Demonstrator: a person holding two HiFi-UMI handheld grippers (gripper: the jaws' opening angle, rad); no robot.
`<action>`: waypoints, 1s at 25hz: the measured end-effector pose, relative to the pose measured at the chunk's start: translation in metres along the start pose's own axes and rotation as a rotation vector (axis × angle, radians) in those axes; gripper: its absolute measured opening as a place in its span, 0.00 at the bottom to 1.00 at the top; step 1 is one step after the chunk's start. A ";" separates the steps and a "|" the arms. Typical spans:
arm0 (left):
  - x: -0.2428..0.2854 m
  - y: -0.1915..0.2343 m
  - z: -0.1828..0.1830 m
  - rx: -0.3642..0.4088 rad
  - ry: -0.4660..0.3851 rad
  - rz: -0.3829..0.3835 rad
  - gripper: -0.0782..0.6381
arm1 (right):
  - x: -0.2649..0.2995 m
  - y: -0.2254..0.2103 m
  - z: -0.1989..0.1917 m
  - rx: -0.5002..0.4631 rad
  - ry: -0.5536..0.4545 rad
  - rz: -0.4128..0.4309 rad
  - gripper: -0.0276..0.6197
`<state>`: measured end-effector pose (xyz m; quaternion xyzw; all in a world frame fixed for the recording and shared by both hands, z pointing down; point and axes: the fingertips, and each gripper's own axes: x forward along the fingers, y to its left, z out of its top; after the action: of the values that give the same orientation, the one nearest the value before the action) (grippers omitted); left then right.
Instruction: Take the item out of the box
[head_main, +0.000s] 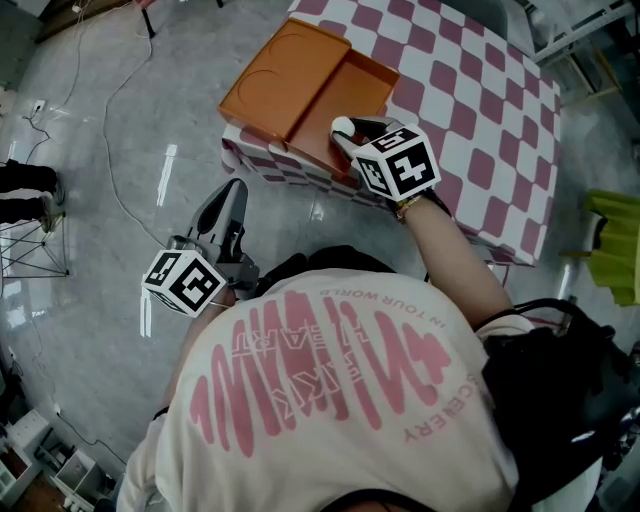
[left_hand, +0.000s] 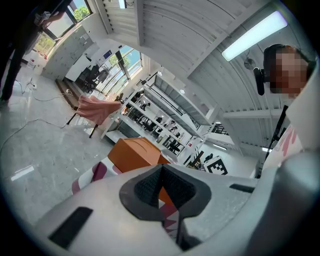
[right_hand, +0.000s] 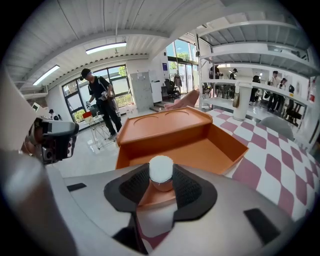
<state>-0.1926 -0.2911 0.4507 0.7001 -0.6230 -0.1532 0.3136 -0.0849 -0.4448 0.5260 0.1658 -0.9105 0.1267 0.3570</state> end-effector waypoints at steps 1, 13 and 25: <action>0.001 0.000 -0.001 -0.001 0.000 -0.002 0.12 | 0.000 0.000 0.000 -0.002 0.001 0.003 0.26; -0.006 -0.001 0.000 0.014 -0.007 0.026 0.12 | -0.001 -0.001 0.000 0.007 0.021 -0.002 0.26; -0.023 -0.003 0.018 0.056 -0.022 0.059 0.12 | -0.001 -0.001 0.001 0.001 0.012 0.008 0.26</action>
<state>-0.2053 -0.2732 0.4312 0.6883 -0.6508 -0.1340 0.2912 -0.0842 -0.4462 0.5253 0.1617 -0.9089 0.1295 0.3619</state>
